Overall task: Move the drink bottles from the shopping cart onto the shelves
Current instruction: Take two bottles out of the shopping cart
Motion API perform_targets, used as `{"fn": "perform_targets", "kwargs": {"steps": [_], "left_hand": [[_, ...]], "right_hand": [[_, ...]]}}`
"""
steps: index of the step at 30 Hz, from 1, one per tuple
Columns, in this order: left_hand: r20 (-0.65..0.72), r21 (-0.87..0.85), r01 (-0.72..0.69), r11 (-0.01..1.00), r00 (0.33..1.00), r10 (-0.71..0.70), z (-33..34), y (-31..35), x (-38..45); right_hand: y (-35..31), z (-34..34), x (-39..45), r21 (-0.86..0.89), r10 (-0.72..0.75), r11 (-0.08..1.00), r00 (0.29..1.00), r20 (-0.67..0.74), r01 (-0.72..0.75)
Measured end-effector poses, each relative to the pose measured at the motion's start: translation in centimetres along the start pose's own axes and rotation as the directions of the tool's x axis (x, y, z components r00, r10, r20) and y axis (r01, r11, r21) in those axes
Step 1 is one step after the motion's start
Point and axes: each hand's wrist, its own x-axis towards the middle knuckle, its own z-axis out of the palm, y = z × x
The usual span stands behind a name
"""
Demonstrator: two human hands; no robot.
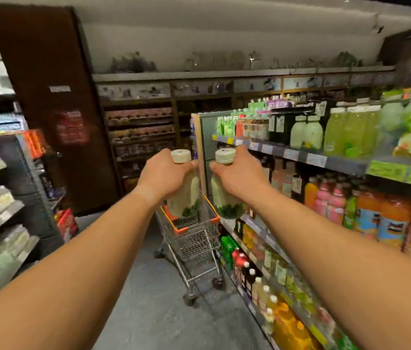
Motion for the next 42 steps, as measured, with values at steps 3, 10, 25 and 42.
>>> {"fn": "perform_targets", "kwargs": {"steps": [3,10,25,42], "left_hand": [[-0.013,0.007,0.014,1.0,1.0,-0.014,1.3,-4.2,3.7],[0.022,0.012,0.043,0.999,0.999,-0.043,7.4,-13.1,16.3],[0.1,0.037,0.078,0.996,0.992,-0.082,24.4,-35.4,48.1],[0.27,0.018,0.463,0.886,0.851,-0.451,54.5,-61.6,69.3]], "right_hand": [[0.5,4.8,3.7,0.007,-0.012,1.0,1.0,0.029,0.011],[3.8,15.7,16.1,-0.012,-0.056,0.998,0.996,0.075,0.057],[12.7,42.4,47.0,-0.171,0.053,0.985,0.986,0.156,-0.026],[38.0,74.8,72.1,-0.309,0.336,0.922,0.876,0.345,-0.232]]}}
